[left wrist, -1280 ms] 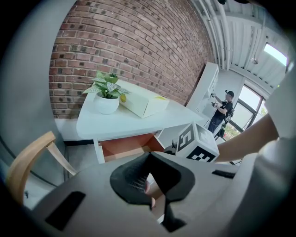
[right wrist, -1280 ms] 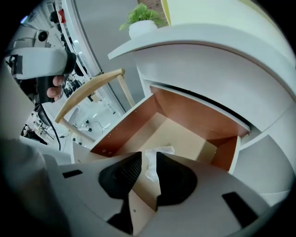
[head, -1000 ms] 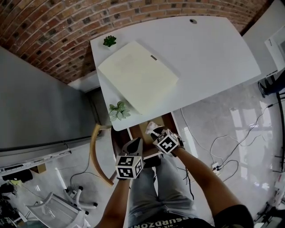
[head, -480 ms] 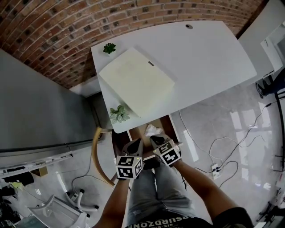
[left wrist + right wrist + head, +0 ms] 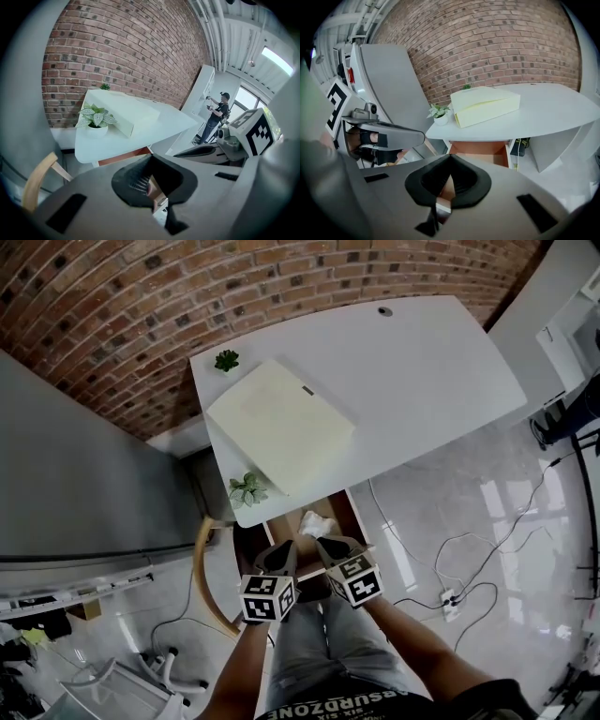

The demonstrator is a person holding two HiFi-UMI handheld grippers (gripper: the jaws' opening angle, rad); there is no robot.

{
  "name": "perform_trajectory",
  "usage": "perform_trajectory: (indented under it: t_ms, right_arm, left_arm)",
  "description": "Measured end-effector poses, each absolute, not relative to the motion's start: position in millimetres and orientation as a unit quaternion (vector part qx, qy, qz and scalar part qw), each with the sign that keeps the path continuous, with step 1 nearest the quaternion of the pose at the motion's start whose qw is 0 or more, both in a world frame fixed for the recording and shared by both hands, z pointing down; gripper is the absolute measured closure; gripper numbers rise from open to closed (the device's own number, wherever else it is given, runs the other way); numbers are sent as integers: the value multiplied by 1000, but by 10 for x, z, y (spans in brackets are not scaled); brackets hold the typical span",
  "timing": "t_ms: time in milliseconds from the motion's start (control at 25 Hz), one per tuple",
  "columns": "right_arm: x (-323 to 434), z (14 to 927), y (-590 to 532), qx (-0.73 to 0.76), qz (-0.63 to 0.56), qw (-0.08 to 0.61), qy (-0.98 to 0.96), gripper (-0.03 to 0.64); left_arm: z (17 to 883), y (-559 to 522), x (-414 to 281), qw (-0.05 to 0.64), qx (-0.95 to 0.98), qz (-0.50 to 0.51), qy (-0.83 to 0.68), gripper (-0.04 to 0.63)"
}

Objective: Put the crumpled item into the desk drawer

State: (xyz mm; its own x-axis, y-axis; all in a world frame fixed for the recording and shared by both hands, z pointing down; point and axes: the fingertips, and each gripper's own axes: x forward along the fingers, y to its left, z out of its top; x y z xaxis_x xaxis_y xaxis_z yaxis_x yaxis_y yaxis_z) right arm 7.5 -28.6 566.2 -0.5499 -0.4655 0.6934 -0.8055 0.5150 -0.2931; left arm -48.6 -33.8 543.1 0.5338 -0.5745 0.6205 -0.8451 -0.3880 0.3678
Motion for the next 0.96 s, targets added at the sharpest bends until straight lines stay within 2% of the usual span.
perform_trajectory:
  t_ms: [960]
  right_arm:
    - [248,5071,-10,388,329,254,-822,620]
  left_arm:
    - [4862,-152,-251,324,828,186,-419,592]
